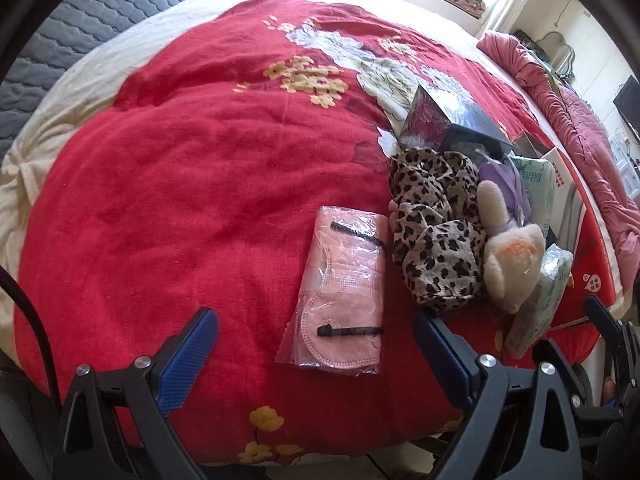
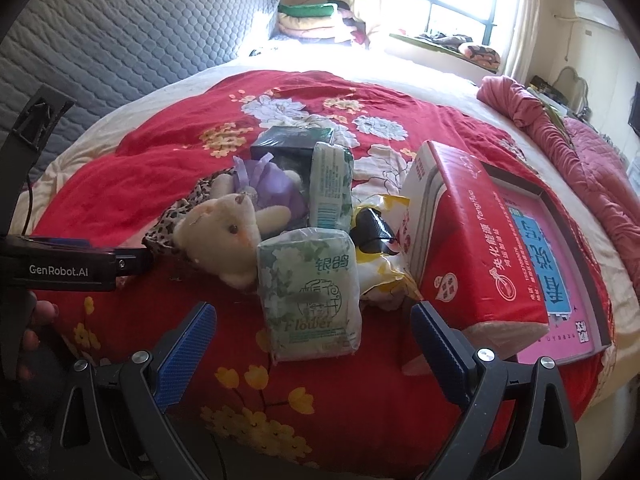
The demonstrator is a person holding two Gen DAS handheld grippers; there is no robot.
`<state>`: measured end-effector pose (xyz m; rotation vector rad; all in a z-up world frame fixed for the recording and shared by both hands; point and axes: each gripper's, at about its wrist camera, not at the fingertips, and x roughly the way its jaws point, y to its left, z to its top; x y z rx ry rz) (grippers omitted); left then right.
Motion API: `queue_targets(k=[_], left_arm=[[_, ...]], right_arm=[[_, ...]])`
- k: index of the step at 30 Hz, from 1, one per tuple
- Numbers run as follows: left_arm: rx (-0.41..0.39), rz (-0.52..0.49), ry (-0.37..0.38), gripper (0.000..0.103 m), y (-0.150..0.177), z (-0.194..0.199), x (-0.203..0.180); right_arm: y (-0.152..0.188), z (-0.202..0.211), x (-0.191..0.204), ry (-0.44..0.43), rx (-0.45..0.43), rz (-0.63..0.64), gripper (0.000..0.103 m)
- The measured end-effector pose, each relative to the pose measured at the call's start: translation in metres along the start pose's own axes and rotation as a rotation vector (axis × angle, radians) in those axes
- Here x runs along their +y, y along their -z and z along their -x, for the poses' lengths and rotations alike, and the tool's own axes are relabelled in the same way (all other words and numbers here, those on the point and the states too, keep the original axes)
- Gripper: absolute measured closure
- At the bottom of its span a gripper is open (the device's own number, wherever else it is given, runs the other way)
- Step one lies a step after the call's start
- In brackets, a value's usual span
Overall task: Organize soft objects
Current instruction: 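Grasp the pink mask packet with the left tool while the right tool grasps the green tissue pack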
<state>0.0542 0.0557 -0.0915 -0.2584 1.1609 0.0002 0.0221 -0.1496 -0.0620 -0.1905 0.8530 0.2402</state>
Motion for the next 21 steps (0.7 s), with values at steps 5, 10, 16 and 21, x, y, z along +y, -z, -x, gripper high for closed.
queue_targets(k=[5,10,16,21], left_arm=[[0.009,0.007,0.02,0.013,-0.003,-0.008,0.004],[-0.007,-0.033,0.015,0.032,-0.006,-0.011,-0.002],[-0.016,-0.052,0.046,0.058,-0.007,-0.013,-0.006],[-0.025,-0.03,0.091,0.063,-0.006,-0.011,-0.002]], right_arm=[[-0.002,-0.016,-0.002,0.025,0.016,0.007,0.005],[-0.006,-0.026,0.004,0.067,0.018,0.036,0.006],[-0.008,-0.026,0.008,0.059,0.003,0.076,0.038],[-0.007,-0.022,0.003,0.027,-0.007,0.074,0.05]])
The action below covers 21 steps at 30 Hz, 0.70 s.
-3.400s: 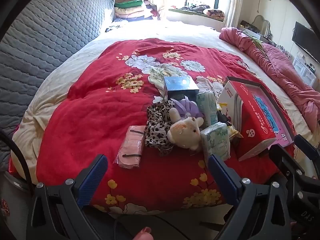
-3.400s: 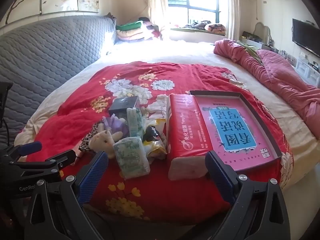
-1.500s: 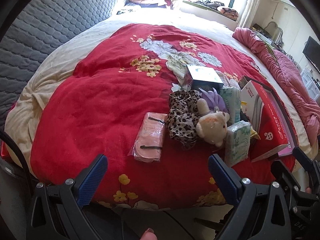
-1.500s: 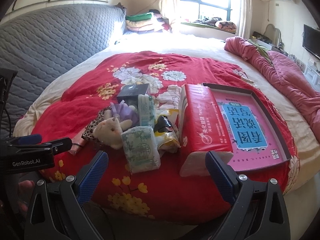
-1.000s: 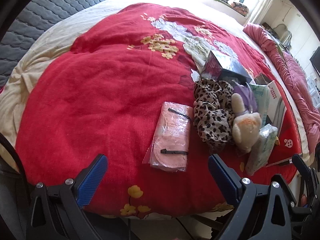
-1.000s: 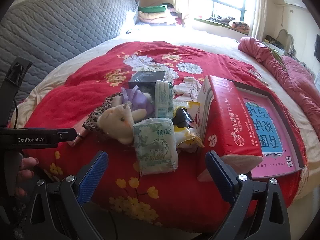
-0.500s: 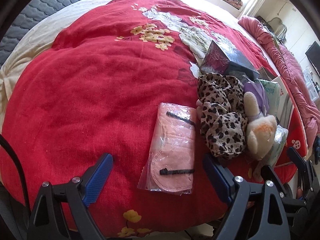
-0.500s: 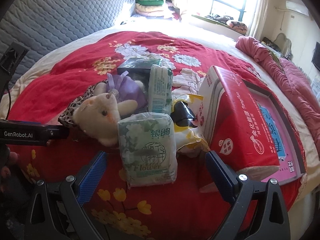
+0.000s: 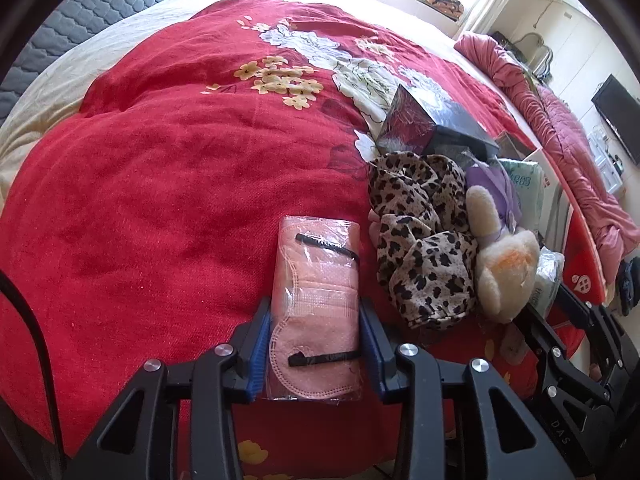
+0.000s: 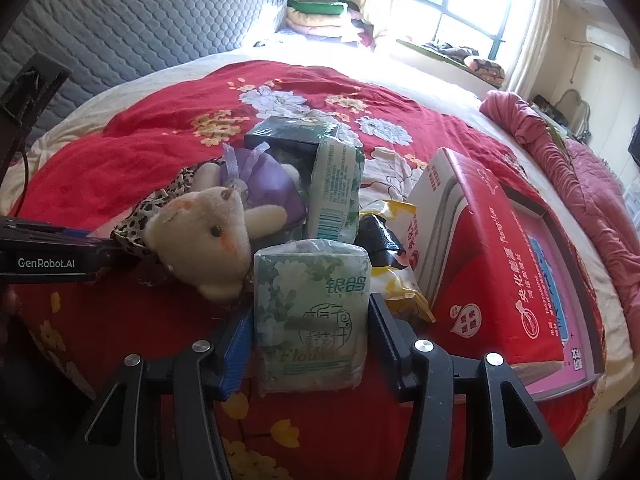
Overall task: Organize soft objects
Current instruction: 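Grasp the pink mask packet with the left tool while the right tool grasps the green tissue pack, then carry the mask packet with the left tool while the right tool carries the tissue pack toward the pink tray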
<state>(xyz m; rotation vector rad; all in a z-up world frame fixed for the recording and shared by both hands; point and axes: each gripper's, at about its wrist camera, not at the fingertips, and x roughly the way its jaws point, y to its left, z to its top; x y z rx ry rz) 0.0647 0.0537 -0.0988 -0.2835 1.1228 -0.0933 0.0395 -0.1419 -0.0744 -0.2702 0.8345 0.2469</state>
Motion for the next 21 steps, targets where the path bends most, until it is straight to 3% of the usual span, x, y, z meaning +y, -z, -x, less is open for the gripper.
queue_targets(k=[6,10,21], left_arm=[[-0.027,0.025,0.026,0.064,0.001,0.007,0.005],[-0.086,0.016,0.028,0.064,0.003,0.023,0.001],[-0.206,-0.044,-0.01,0.064,0.008,0.066,-0.025]], right_arm=[[-0.003,0.015,-0.015,-0.028,-0.056,-0.046,0.053],[-0.003,0.031,-0.028,-0.042,-0.106,-0.085,0.053],[-0.01,0.067,-0.045,-0.04,-0.229,-0.116,0.053]])
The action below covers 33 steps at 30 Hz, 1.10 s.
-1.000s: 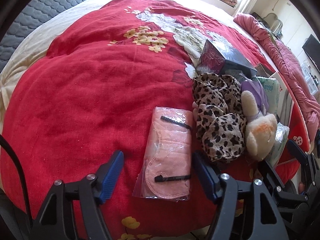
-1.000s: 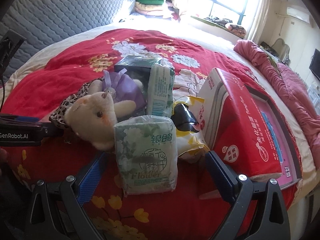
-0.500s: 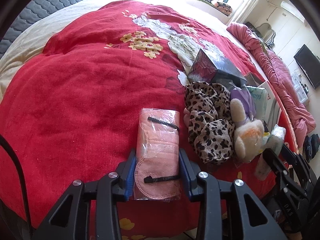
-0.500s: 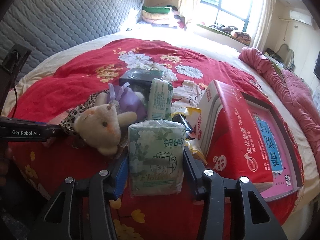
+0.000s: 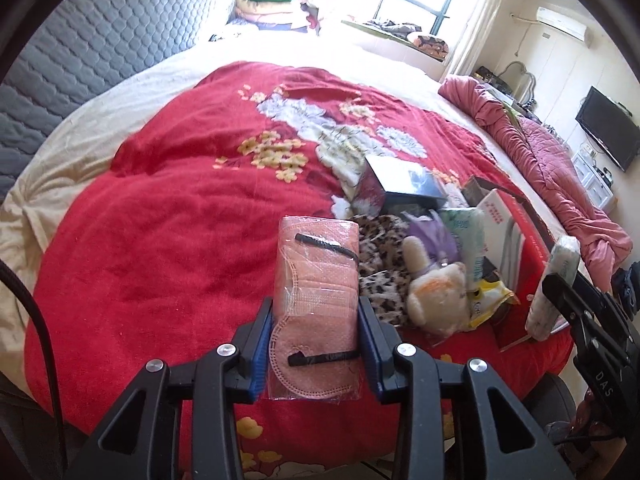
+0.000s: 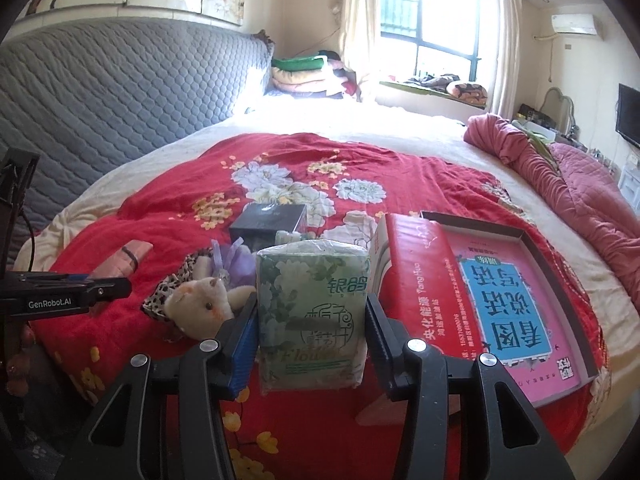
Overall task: Organize soft objects
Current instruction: 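Carry the mask packet with the left tool while the right tool carries the tissue pack toward the pink tray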
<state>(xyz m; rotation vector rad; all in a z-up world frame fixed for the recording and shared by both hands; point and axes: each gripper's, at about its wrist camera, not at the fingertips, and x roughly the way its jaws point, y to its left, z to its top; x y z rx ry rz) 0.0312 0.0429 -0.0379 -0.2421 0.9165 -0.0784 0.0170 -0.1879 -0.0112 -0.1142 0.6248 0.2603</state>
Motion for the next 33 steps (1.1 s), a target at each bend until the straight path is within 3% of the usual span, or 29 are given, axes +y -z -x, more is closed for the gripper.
queue_targets(k=[7,15,24,33], left_arm=[[-0.024,-0.065,0.042,0.064,-0.012,0.019,-0.038],[-0.024,-0.187,0.104,0.064,-0.02,0.03,-0.107],[0.004,-0.303,0.185,0.064,-0.025,0.021,-0.191],[0.045,-0.39,0.215,0.064,-0.028,-0.005,-0.26]], right_arm=[[-0.008,0.022,-0.029,0.03,-0.068,-0.066,0.053],[-0.006,0.04,-0.082,0.096,-0.109,-0.209,0.053],[0.006,0.048,-0.145,0.174,-0.109,-0.372,0.053],[0.02,0.055,-0.203,0.274,-0.116,-0.489,0.053]])
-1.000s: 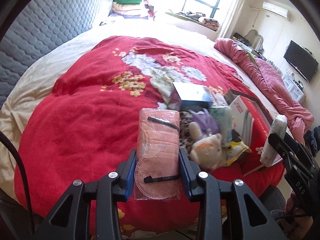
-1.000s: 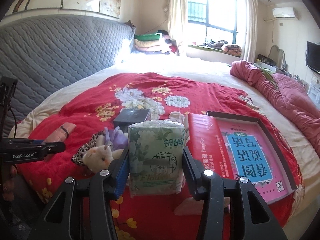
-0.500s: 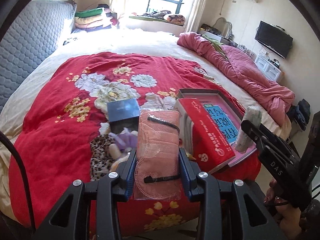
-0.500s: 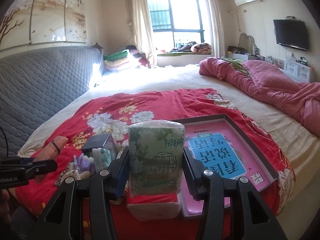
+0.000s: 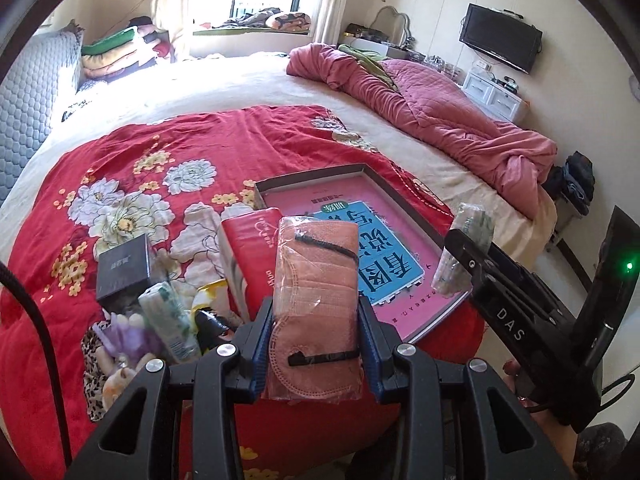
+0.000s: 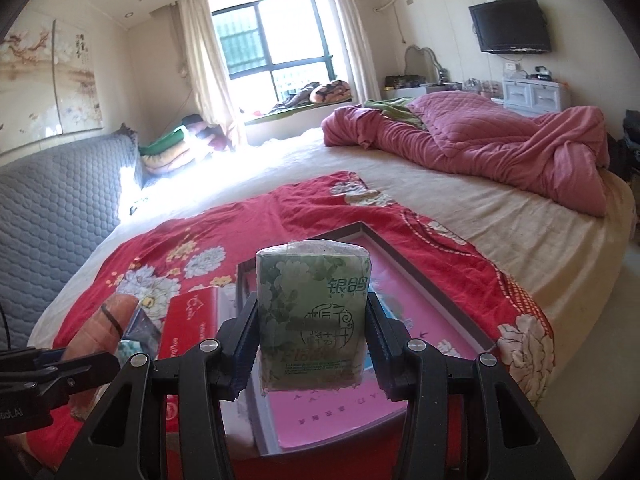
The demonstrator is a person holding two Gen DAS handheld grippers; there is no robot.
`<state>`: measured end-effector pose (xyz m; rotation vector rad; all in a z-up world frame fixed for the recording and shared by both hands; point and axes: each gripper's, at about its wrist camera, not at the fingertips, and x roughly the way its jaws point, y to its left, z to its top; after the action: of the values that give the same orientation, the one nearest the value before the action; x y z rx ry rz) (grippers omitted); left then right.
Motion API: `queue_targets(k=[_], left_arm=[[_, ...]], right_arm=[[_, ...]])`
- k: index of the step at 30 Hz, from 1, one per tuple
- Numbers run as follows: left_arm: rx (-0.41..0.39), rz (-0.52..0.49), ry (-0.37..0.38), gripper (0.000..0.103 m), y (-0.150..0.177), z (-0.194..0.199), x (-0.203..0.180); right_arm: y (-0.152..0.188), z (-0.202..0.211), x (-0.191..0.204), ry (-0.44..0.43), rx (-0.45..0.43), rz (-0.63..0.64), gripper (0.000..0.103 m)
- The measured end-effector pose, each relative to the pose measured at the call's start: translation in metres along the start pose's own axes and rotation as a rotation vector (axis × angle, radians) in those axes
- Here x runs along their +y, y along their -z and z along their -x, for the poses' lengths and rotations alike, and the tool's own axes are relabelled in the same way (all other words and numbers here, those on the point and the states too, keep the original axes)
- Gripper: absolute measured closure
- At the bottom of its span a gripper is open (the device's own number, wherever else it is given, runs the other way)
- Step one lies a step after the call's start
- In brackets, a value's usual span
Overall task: Organize soft objects
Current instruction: 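Carry the mask packet with the left tool while the right tool carries the tissue pack toward the pink tray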
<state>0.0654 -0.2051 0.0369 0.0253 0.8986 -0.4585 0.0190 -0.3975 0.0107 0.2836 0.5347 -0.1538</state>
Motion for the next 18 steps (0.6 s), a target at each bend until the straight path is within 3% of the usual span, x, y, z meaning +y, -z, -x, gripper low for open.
queue_targets(k=[8,18], left_arm=[[0.056,-0.055,0.01,0.064,-0.017,-0.036,-0.033],[0.174,-0.144,0.008,0.064,-0.017,-0.093,-0.067]], right_arm=[[-0.001,-0.018,-0.033,0.051,0.022,-0.075,0.053],[0.007,-0.046,-0.056,0.095,0.099,-0.073,0.053]])
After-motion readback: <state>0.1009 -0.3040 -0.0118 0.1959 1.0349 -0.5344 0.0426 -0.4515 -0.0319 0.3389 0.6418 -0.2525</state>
